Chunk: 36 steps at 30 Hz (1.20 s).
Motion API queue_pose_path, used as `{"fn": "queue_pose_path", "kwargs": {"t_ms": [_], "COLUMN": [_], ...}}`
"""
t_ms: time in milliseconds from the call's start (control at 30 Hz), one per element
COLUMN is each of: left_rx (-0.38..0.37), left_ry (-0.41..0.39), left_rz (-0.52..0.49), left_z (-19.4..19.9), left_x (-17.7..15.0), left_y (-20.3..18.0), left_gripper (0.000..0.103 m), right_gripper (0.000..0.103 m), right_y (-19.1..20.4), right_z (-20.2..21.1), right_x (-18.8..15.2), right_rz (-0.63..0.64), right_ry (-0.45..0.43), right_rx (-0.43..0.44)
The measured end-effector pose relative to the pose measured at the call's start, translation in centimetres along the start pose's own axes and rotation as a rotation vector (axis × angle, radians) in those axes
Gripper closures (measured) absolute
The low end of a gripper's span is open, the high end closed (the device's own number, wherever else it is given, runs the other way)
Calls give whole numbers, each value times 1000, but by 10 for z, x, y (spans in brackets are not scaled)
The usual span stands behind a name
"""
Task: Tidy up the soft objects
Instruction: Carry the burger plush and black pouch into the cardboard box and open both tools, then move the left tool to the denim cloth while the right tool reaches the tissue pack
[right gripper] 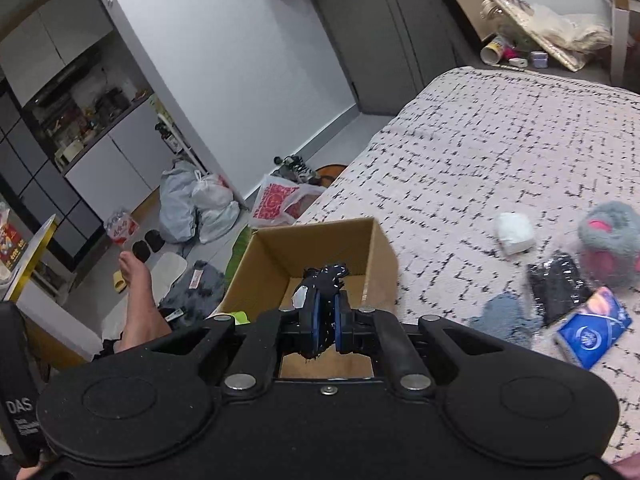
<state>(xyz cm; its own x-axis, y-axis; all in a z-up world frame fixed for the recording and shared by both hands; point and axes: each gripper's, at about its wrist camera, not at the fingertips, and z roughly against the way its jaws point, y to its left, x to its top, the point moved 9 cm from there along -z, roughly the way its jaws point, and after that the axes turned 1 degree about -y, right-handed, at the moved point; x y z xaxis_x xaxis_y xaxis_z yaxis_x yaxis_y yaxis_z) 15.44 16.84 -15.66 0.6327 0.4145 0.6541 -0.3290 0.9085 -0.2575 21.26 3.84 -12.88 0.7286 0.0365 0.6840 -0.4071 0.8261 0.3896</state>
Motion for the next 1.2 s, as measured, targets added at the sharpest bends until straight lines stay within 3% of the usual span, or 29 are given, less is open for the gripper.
{"fn": "queue_pose_path", "kwargs": {"t_ms": [167, 333, 400, 433, 467, 533, 700, 1000, 1067, 1200], "left_rx": [5, 3, 1, 2, 5, -4, 12, 63, 62, 66], "left_ry": [-39, -58, -54, -53, -51, -50, -49, -10, -5, -3], "left_rz": [50, 64, 70, 69, 71, 84, 90, 12, -3, -45], "left_z": [12, 18, 18, 17, 18, 20, 22, 21, 22, 23], "left_x": [11, 16, 16, 16, 16, 17, 17, 8, 6, 3], "left_y": [12, 15, 15, 15, 15, 15, 12, -8, -14, -30], "left_gripper": [34, 28, 28, 28, 27, 27, 17, 13, 13, 13], "right_gripper": [96, 93, 86, 71, 65, 58, 49, 31, 23, 22], "right_y": [13, 20, 21, 21, 19, 14, 2, -36, -49, -75], "right_z": [-11, -20, -22, -24, -24, -21, -6, 27, 36, 52], "right_x": [-2, -2, -4, -6, -8, -8, -9, -9, -8, -8], "right_rz": [12, 5, -1, -1, -4, -6, -17, -36, -52, -84], "right_ry": [15, 32, 46, 60, 70, 63, 58, 41, 31, 18], "right_rx": [12, 24, 27, 27, 14, 0, -10, -56, -69, -85]}}
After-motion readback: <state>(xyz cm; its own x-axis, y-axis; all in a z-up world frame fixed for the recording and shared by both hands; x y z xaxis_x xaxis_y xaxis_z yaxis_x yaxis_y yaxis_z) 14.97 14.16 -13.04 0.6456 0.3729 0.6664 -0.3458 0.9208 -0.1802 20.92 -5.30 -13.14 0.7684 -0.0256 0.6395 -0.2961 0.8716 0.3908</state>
